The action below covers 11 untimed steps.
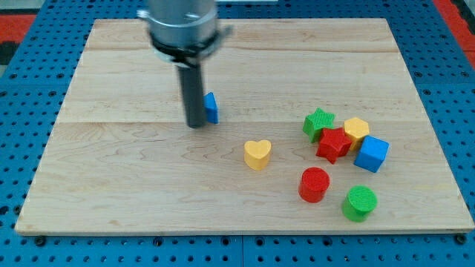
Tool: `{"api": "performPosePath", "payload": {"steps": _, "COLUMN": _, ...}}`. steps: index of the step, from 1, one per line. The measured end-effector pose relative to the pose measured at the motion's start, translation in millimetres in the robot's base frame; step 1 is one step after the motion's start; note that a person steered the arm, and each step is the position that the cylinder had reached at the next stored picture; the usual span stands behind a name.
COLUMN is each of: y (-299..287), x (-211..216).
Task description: Slide the blue triangle up towards the top
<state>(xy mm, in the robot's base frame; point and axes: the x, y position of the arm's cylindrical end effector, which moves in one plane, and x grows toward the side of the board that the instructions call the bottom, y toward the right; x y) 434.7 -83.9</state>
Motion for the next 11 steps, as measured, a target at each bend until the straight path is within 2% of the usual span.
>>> {"api": "performPosePath", "payload": {"steps": 1, "y": 40.5, "x": -13.5}}
{"api": "performPosePath", "payload": {"steps": 3, "y": 66.4, "x": 5.2}}
{"api": "performPosePath", "payload": {"steps": 5, "y": 67.8, "x": -103.8}}
{"api": "performPosePath", "payload": {"steps": 6, "y": 121.0, "x": -114.7}}
{"api": "performPosePath", "payload": {"steps": 7, "y": 128.8, "x": -122.9}}
{"api": "performPosePath", "payload": {"steps": 9, "y": 90.1, "x": -198.8}}
{"api": "performPosePath", "payload": {"steps": 10, "y": 87.4, "x": -217.3}}
{"api": "performPosePath", "payload": {"steps": 11, "y": 29.5, "x": -216.1}}
